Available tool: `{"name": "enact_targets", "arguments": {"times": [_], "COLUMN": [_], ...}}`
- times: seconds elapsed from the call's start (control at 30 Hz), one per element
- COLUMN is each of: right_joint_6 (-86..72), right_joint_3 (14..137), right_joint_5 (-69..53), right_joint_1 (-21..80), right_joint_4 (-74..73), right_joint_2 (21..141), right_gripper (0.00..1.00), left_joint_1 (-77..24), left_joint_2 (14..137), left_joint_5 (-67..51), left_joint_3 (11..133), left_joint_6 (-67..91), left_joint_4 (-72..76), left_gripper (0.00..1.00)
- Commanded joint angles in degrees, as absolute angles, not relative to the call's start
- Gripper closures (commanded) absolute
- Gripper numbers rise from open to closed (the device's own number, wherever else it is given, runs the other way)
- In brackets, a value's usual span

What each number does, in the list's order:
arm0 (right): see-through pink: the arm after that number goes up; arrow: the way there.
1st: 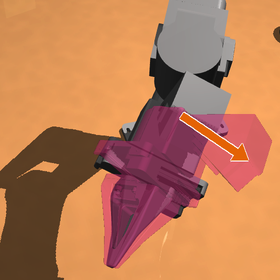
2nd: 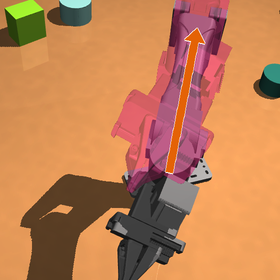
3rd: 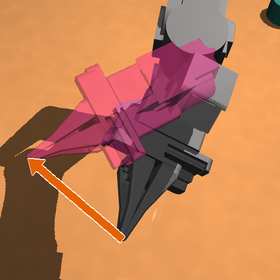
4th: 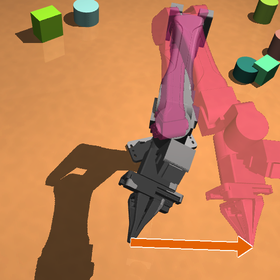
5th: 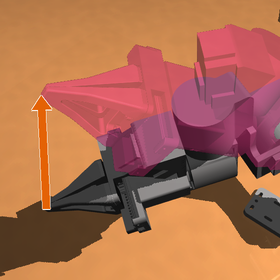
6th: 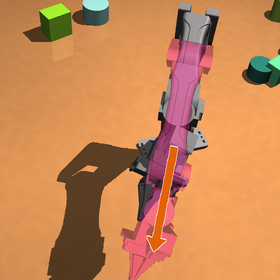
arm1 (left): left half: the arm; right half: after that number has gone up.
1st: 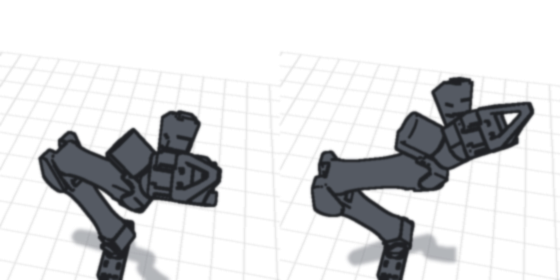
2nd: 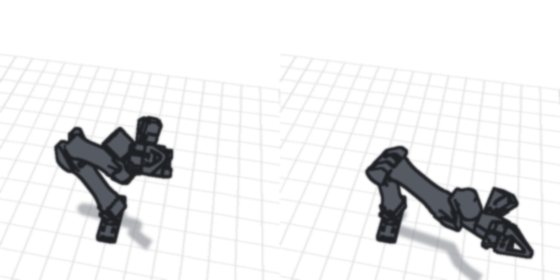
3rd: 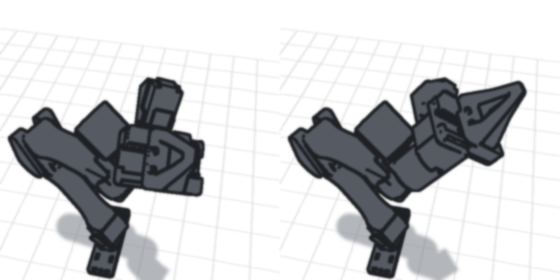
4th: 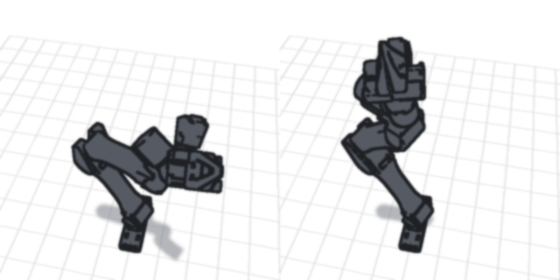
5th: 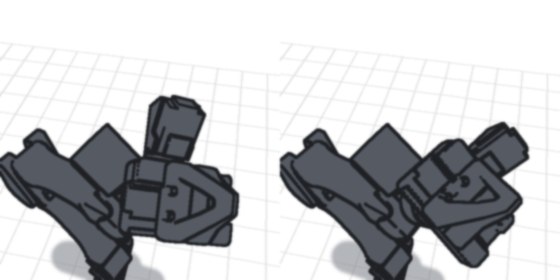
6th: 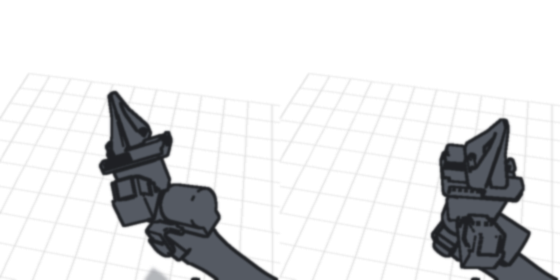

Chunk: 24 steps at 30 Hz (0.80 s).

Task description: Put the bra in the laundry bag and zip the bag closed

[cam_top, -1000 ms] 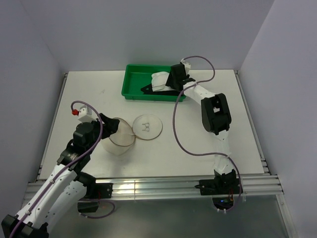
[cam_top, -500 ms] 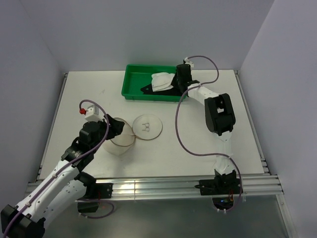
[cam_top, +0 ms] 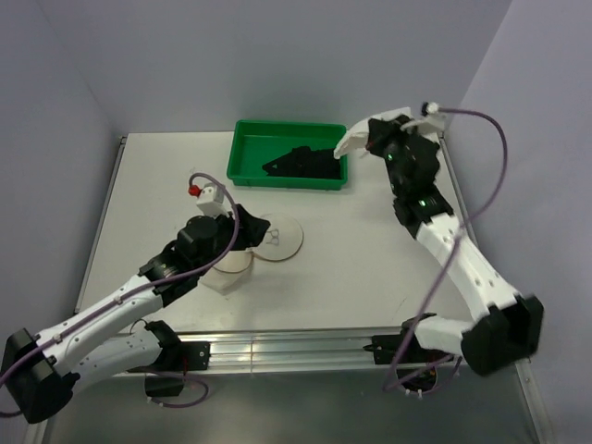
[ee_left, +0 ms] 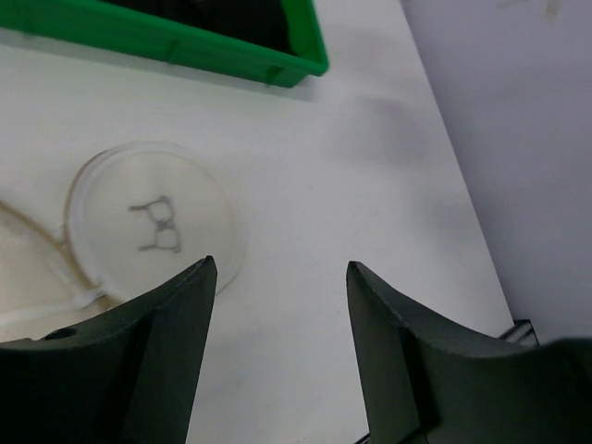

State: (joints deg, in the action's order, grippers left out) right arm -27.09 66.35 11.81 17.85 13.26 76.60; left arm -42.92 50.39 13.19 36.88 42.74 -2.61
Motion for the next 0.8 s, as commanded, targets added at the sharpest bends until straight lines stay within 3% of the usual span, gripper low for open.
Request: {"name": "enact_targets", "arguments": {"times": [0.0,0.07,0.13,0.17,0.2,0.23,0.3,0.47,0.53,0.63,0.67,0.7,0.77], "right_joint_6": [-30.1,-34.9,-37.3,-38.6,-38.2,-37.4,-35.6,-34.8,-34.5,-33.6,-33.4,-33.4,-34.7], "right_joint_3": [54.4,43.8,36.4,32.9,27.9,26.8,25.4,27.3,29.8,33.2,34.4,35.1,36.2], "right_joint_5": [17.3,16.1,12.5,11.0,8.8,5.7,5.6,7.5,11.1,21.5,23.4,25.3,26.4], "right_joint_1": [17.9,18.4,18.8,19.8,20.3,20.7,21.6,21.5,21.5,21.4,21.4,21.4,21.4], "right_joint_4": [9.2,7.6,6.9,5.1,3.6,1.0,-9.8,-20.0,-22.4,-24.4,-24.8,-24.8,-24.6], "right_joint_2": [66.6,58.7,51.7,49.4,47.7,45.6,43.6,29.2,26.6,25.4,25.3,25.1,24.1], "right_gripper": [1.00,1.00,0.82,0.66,0.21,0.10,0.04,0.04,0.09,0.34,0.69,0.82,0.96], "left_joint_1": [-47.4,-50.2,-51.7,-53.0,-53.5,-54.2,-54.9,-57.0,-59.0,-62.4,-63.3,-64.0,-66.4], "left_joint_2": [55.3,58.6,61.9,62.9,64.0,66.0,68.0,77.4,81.8,87.9,89.7,91.7,98.2], "left_joint_5": [12.7,12.2,12.1,12.0,11.6,11.1,10.8,7.4,6.9,7.2,8.0,8.3,10.9], "left_joint_3": [42.1,43.6,46.2,46.8,48.2,48.9,49.7,52.9,54.2,57.6,60.2,61.7,66.8], "left_joint_6": [40.3,39.3,38.7,38.0,37.9,37.7,37.2,32.2,30.0,23.7,20.7,19.1,14.0], "left_joint_4": [5.9,7.8,7.9,8.1,7.8,7.6,7.6,9.7,11.7,14.7,14.9,15.0,14.9], "left_gripper": [0.35,0.34,0.33,0.32,0.29,0.27,0.25,0.25,0.25,0.27,0.27,0.26,0.26]}}
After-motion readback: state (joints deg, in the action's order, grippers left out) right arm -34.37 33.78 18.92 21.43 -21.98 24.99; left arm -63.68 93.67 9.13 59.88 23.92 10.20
